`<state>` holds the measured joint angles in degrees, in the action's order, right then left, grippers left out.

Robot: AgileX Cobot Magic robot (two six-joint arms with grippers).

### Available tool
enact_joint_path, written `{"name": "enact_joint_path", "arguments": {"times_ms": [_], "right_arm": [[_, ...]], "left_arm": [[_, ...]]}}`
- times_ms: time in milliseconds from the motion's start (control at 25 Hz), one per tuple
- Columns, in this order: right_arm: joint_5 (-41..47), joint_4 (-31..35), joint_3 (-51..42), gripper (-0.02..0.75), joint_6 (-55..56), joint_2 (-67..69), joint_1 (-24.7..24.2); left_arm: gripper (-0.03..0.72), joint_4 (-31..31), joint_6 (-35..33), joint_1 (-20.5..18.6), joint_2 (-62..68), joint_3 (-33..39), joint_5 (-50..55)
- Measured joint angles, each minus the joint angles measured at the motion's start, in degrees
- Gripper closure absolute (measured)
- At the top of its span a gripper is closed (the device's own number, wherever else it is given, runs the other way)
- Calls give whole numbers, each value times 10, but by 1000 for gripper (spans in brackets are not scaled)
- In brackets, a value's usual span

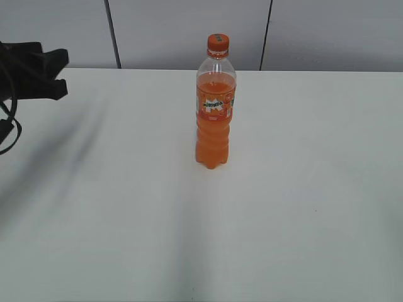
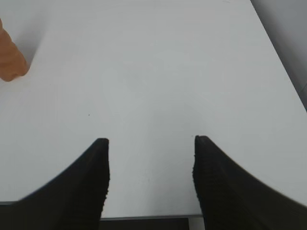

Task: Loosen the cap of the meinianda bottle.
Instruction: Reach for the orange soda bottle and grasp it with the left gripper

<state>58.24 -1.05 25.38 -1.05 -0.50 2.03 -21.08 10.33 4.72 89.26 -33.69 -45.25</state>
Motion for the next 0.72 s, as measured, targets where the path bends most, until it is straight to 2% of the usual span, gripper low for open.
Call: {"name": "enact_joint_path", "arguments": {"times_ms": [240, 440, 520, 640, 720], "right_arm": [[0, 0, 0, 331, 0, 0, 0], [0, 0, 0, 332, 0, 0, 0], [0, 0, 0, 332, 0, 0, 0], [0, 0, 0, 332, 0, 0, 0], [0, 0, 0, 332, 0, 0, 0]], "left_arm": [[372, -189, 111, 0, 51, -39, -23], [372, -284, 161, 0, 78, -76, -27], [372, -343, 207, 0, 98, -97, -27], [344, -440, 293, 0, 130, -135, -28], [300, -492, 333, 0, 151, -159, -30]]}}
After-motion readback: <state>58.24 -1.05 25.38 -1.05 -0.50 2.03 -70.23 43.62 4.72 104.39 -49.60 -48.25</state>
